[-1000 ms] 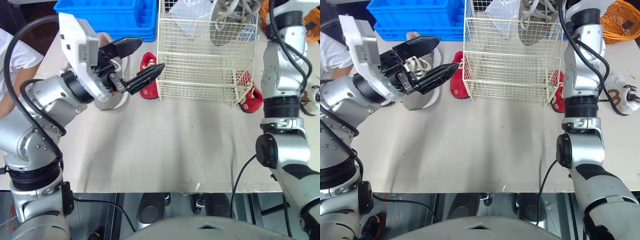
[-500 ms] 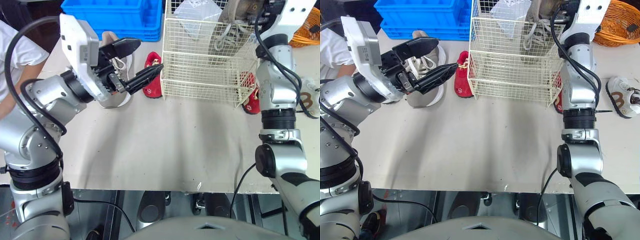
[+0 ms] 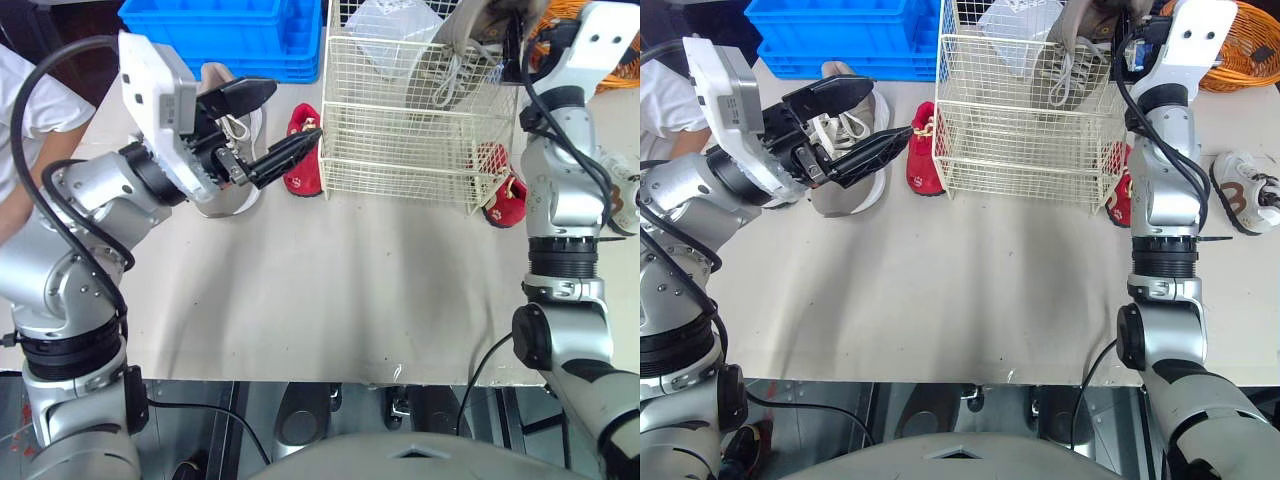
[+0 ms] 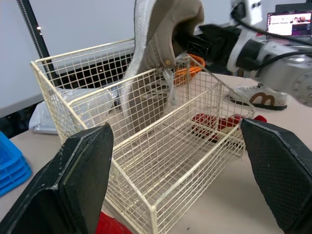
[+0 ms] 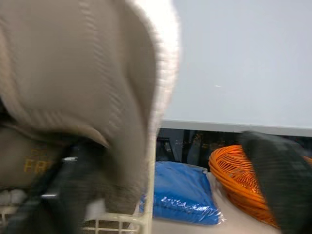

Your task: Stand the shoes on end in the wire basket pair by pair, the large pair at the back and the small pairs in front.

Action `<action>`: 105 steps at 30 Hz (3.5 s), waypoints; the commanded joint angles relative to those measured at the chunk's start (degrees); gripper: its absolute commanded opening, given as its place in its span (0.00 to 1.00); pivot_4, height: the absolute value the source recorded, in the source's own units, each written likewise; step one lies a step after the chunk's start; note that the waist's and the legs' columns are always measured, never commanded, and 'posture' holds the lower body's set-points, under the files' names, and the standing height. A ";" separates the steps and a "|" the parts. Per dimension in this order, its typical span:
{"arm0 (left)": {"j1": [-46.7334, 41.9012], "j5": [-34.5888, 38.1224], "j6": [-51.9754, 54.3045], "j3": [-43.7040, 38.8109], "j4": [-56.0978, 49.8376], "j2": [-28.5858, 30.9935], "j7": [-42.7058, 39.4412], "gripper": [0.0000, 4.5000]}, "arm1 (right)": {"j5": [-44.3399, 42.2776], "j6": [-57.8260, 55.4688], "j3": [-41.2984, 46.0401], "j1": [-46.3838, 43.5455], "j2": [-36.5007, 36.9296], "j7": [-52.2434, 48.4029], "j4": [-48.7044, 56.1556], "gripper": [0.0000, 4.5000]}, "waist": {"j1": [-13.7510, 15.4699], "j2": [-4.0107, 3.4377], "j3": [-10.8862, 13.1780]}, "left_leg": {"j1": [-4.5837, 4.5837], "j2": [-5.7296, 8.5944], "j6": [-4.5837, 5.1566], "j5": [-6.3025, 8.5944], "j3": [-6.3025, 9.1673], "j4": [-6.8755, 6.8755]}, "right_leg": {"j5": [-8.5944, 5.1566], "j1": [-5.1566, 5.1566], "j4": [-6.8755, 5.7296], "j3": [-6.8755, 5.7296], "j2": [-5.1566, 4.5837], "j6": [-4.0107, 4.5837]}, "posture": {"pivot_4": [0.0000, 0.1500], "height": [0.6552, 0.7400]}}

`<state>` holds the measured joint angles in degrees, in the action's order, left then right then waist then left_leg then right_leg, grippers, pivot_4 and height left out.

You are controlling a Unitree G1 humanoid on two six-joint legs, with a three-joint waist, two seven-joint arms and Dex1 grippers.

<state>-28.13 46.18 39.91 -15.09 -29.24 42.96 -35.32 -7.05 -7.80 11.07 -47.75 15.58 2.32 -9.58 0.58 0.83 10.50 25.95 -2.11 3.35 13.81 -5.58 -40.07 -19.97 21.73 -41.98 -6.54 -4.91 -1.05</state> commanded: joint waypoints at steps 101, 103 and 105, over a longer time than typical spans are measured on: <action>-65.13 -41.35 -26.09 1.26 96.69 1.78 -11.02 0.14 | -26.04 -16.96 -9.73 29.68 9.45 -35.65 43.49 1.00 | -1.13 0.91 0.09 | 0.64 0.00 0.02 0.01 0.20 -0.42 | 0.00 0.51 -0.32 -0.41 -0.13 -0.01 | 1.00 0.36; -66.23 -39.85 -29.39 -0.29 96.35 -0.21 -8.85 0.14 | -25.67 -16.62 -9.55 29.64 9.28 -35.18 43.43 1.00 | -1.21 0.91 0.09 | 0.64 0.01 0.02 0.01 0.20 -0.43 | 0.00 0.52 -0.36 -0.42 -0.14 -0.01 | 1.00 0.36; -67.64 -38.66 -31.87 -1.59 96.61 -1.58 -6.71 0.14 | -25.39 -16.40 -9.35 29.62 9.12 -34.75 43.46 1.00 | -1.28 0.92 0.09 | 0.65 0.01 0.02 0.01 0.20 -0.43 | 0.00 0.53 -0.39 -0.42 -0.14 -0.01 | 1.00 0.36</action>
<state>-91.22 4.68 12.73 -13.81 70.98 40.79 -44.28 -32.42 -25.86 0.25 -17.28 24.77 -33.04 32.59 -0.70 1.74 10.60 26.60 -2.11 3.37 13.81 -5.39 -40.50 -19.97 22.27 -42.39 -6.95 -5.05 -1.06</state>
